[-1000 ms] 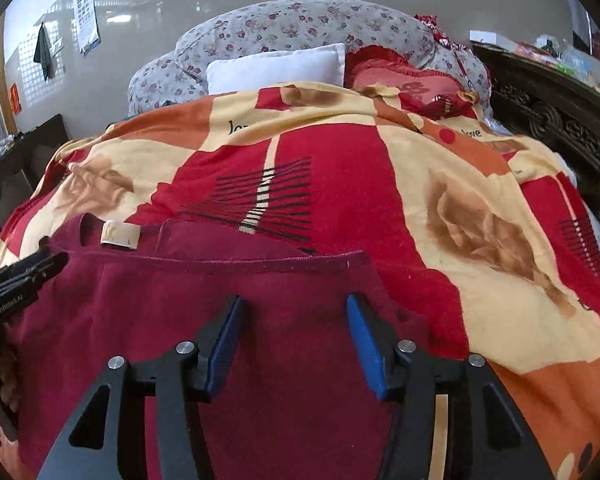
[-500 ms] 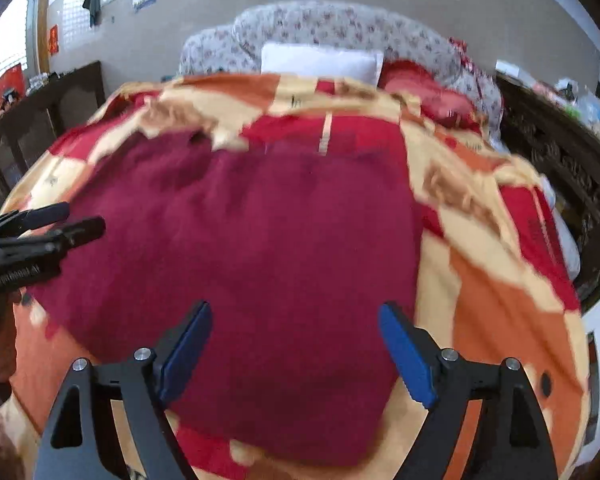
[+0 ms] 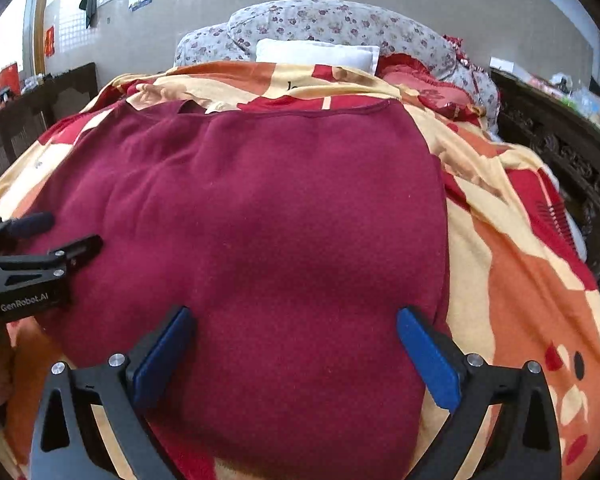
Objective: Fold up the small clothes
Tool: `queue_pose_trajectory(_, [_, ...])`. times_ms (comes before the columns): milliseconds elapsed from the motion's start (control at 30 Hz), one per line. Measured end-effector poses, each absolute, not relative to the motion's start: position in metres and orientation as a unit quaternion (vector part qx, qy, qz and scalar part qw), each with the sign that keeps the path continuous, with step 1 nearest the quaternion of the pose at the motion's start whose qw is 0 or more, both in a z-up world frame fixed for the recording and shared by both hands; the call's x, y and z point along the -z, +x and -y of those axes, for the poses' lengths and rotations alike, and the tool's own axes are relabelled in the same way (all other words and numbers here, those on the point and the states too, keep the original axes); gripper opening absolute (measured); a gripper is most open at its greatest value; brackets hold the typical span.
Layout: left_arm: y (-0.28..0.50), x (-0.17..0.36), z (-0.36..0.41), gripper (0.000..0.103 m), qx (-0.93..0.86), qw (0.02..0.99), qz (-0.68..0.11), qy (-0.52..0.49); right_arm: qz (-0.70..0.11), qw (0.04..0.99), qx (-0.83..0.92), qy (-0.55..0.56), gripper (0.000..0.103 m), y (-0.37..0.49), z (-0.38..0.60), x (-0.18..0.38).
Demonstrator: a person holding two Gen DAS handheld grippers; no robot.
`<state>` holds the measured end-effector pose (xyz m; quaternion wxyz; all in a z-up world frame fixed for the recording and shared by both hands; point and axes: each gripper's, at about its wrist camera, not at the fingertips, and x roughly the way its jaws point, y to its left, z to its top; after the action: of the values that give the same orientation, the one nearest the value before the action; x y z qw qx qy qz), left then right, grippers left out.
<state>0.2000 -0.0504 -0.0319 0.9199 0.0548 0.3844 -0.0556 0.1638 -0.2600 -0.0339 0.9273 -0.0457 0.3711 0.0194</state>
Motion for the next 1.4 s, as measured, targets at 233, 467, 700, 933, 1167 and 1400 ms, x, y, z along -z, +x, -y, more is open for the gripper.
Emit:
queue_pose_trajectory(233, [0.207, 0.033, 0.05, 0.098, 0.069, 0.915, -0.394, 0.048, -0.373, 0.927, -0.021, -0.046, 0.103, 0.164, 0.261, 0.032])
queue_pose_trajectory(467, [0.21, 0.033, 0.052, 0.103, 0.075, 0.913, -0.399, 0.044, -0.369, 0.927, -0.005, -0.064, 0.103, 0.164, 0.255, 0.036])
queue_pose_trajectory(700, [0.171, -0.016, -0.024, 0.103, 0.176, 0.884, -0.407, -0.146, -0.365, 0.929, -0.01, -0.056, 0.103, 0.163, 0.258, 0.036])
queue_pose_trajectory(933, [0.141, 0.023, -0.086, 0.103, 0.23, 0.778, -0.458, -0.363, -0.363, 0.93, -0.009, -0.055, 0.103, 0.164, 0.259, 0.035])
queue_pose_trajectory(1167, [0.153, 0.055, -0.083, 0.102, 0.244, 0.751, -0.414, -0.452, -0.363, 0.93, -0.009, -0.055, 0.103, 0.164, 0.258, 0.035])
queue_pose_trajectory(1400, [0.168, 0.064, -0.094, 0.101, 0.225, 0.741, -0.362, -0.519, -0.363, 0.93, -0.011, -0.052, 0.103, 0.164, 0.258, 0.035])
